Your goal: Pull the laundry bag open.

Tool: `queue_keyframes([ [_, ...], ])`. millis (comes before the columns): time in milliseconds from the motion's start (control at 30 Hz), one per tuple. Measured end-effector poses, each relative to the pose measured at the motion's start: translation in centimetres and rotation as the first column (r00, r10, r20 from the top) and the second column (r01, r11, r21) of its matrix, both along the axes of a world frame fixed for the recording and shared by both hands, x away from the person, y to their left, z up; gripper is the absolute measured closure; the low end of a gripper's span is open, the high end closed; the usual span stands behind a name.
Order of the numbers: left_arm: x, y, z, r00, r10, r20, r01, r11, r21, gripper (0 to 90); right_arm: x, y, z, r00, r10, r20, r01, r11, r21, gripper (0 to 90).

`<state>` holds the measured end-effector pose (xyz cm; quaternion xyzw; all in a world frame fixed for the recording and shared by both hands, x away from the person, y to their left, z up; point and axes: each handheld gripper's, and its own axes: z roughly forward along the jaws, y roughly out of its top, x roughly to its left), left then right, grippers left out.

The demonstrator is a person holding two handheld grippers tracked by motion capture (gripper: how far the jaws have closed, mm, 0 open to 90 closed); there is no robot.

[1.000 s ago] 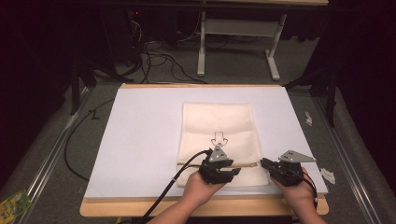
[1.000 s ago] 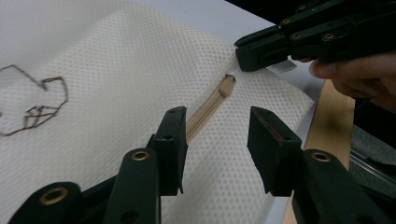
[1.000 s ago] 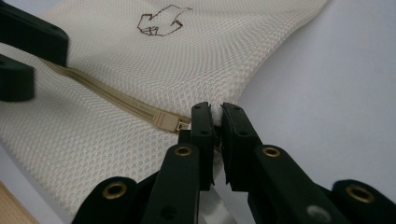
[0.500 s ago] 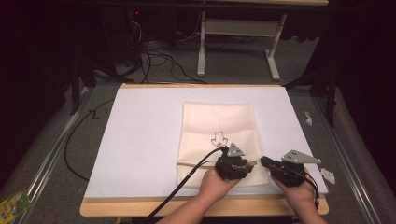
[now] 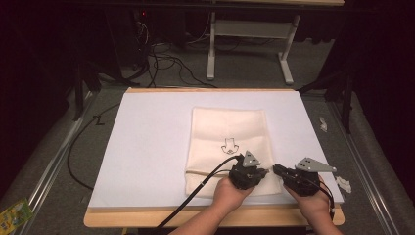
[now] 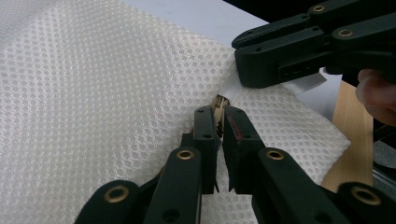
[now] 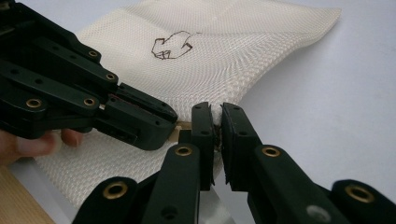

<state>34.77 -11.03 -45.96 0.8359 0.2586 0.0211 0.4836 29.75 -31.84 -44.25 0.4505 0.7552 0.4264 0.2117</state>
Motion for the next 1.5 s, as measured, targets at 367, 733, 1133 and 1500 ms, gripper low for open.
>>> queue_keyframes([
  [367,-0.11,-0.12,0.09,0.9999,0.009,0.007,-0.009,0.9997,-0.021,83.7,-0.04,-0.04,0.02,1.0,-0.001,0.004,0.001,1.0,0.005,85.6],
  [733,-0.08,-0.5,-0.19,0.9998,0.021,0.004,-0.021,0.9994,-0.028,80.4,-0.02,0.07,-0.02,1.0,0.002,0.009,-0.002,1.0,-0.001,85.6],
  [1133,-0.32,-0.57,-0.25,0.9997,0.023,0.009,-0.023,0.999,-0.037,87.1,-0.05,0.09,-0.03,0.9999,-0.001,0.013,0.001,1.0,-0.004,85.5],
  [1500,-0.32,-0.21,-0.19,0.9999,0.015,0.006,-0.014,0.9993,-0.033,87.3,-0.06,0.22,-0.01,1.0,-0.007,0.001,0.007,1.0,-0.014,85.9],
])
